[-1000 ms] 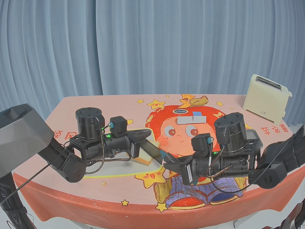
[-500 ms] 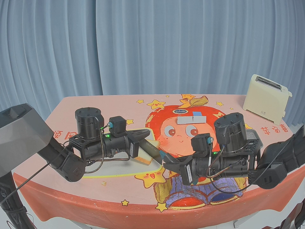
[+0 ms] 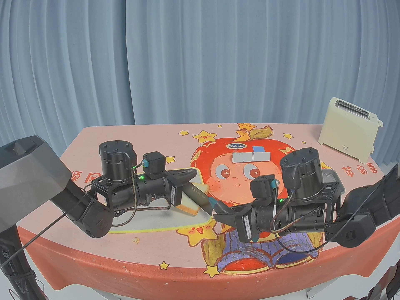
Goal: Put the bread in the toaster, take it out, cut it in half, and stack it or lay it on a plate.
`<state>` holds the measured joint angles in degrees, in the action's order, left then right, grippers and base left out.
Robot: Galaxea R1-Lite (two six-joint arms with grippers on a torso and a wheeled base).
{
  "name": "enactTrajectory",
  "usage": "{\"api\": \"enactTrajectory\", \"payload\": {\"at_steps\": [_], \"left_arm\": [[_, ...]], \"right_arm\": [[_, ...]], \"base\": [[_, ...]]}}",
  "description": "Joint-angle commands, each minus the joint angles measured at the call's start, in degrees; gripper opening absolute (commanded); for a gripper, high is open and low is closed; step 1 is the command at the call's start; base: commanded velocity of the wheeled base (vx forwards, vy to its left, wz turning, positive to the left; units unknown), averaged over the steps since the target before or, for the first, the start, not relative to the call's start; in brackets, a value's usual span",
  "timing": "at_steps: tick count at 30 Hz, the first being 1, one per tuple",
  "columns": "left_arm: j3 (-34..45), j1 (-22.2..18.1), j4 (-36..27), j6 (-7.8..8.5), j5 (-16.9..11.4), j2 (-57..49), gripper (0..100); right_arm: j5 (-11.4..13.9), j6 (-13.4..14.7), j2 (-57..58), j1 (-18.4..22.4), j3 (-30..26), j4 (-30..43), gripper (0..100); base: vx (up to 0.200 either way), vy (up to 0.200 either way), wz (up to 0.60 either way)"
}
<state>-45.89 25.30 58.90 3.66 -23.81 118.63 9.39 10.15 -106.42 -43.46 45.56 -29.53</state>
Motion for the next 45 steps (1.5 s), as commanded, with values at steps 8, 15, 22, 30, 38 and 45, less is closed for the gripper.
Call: {"api": "enactTrajectory", "payload": {"at_steps": [8,15,22,30,38,45], "left_arm": [[-0.9,-0.1,-0.2,-0.05,0.0,0.3,0],[-1.6,-0.7,-0.4,-0.05,-0.1,0.0,0],[-1.0,-0.8,-0.3,-0.05,0.0,0.3,0],[-0.8,-0.8,-0.2,-0.05,0.0,0.6,0],[-1.1,-0.3,-0.5,-0.05,-0.1,0.0,0],[-1.0,-0.2,-0.5,-0.05,-0.1,0.0,0]], "right_arm": [[0.1,0.0,-0.3,-0.5,0.8,-0.1,0],[0.2,0.0,-0.5,-0.7,1.6,-0.1,0],[0.2,0.1,-1.5,-1.0,1.8,-0.1,0],[0.1,0.1,-1.9,-0.9,1.5,0.0,0],[0.0,0.1,-2.4,-0.9,1.4,0.1,0],[0.0,0.1,-2.4,-0.7,1.0,0.1,0]], "base": [[0.000,0.000,0.00],[0.000,0.000,0.00],[0.000,0.000,0.00],[0.000,0.000,0.00],[0.000,0.000,0.00],[0.000,0.000,0.00]]}}
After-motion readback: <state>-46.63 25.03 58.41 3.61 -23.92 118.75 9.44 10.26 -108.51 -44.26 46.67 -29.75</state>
